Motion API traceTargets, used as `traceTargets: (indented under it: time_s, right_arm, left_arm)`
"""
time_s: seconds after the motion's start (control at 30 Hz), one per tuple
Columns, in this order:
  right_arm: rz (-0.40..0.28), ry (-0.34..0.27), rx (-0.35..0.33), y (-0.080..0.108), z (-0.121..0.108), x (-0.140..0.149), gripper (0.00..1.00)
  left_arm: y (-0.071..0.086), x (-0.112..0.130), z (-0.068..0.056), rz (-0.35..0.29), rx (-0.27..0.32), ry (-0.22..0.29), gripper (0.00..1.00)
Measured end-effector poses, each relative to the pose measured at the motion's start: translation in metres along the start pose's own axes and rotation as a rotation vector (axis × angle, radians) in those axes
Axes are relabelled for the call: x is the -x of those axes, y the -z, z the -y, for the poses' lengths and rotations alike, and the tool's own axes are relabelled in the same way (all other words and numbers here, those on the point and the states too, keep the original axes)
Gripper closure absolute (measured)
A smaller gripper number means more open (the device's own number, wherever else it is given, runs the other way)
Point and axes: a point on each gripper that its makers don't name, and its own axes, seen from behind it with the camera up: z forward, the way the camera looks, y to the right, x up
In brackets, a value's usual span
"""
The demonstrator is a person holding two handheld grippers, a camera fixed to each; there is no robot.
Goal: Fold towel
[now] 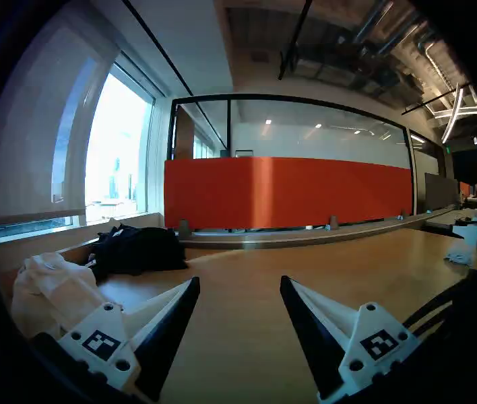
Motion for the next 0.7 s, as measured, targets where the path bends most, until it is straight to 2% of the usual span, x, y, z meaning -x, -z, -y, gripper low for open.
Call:
traceTargets:
  time_s: [0.7]
  right_arm:
    - [0.000, 0.000, 0.000, 0.0005, 0.0003, 0.0000, 0.00]
  left_arm:
    - [0.0014, -0.0057, 0.0017, 0.002, 0.000, 0.000, 0.12]
